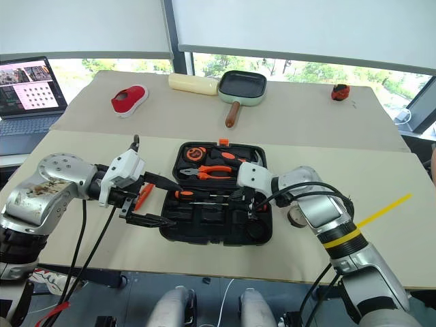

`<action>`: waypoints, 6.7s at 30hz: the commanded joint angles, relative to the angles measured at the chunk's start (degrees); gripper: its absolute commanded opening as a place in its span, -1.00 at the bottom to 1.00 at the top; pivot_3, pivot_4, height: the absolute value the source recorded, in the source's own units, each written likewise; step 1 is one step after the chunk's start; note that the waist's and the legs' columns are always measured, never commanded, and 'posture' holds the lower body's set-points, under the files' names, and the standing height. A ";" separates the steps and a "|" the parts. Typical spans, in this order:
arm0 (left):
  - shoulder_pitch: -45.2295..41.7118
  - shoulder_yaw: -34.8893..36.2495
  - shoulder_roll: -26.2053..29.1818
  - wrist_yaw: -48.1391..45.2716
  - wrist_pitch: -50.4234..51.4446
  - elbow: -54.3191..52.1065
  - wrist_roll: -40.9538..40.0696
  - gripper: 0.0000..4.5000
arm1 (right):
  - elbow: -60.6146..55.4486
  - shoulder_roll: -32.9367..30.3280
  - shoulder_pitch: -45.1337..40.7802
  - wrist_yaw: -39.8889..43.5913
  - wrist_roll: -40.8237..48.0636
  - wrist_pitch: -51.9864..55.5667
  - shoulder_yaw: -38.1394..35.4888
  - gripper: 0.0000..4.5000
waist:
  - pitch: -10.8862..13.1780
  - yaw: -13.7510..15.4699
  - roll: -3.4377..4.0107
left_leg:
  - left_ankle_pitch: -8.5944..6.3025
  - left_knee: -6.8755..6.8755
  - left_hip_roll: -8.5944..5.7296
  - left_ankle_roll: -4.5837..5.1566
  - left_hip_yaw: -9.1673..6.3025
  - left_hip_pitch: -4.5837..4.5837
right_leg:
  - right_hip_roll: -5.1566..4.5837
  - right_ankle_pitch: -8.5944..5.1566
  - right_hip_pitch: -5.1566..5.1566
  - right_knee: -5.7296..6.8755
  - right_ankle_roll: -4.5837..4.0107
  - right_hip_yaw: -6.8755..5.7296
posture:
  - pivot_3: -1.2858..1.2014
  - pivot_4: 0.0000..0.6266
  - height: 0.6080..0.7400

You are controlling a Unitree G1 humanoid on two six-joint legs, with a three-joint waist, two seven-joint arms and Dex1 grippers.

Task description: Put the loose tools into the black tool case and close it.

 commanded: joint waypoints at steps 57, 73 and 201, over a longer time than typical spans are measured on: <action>-22.46 -21.11 0.07 26.11 39.98 28.29 9.20 0.88 | -46.11 -1.85 26.35 -21.65 38.67 23.73 -26.08 0.99 | -0.01 -0.13 -0.53 | 0.09 -0.53 0.04 -0.16 0.02 0.15 | -0.01 -0.05 -0.11 -0.01 -0.24 -0.07 | 0.03 -0.52 1.00; -20.12 -20.64 2.90 18.13 36.32 25.46 14.52 -0.80 | -46.22 -3.09 27.02 -22.59 40.52 24.65 -28.02 1.00 | -0.08 0.43 -0.44 | 0.09 -0.48 -0.01 -0.16 0.01 0.20 | -0.06 -0.05 -0.03 -0.02 -0.20 -0.06 | 0.03 -0.52 1.00; -1.94 0.28 -11.75 2.85 -12.03 16.59 11.28 -0.98 | -41.75 -11.05 32.60 -21.99 40.92 26.84 -32.06 1.00 | -0.15 -0.68 -0.28 | 0.04 0.24 0.03 0.00 -0.29 -0.20 | 0.02 0.08 0.05 0.02 0.04 -0.10 | 0.03 -0.52 1.00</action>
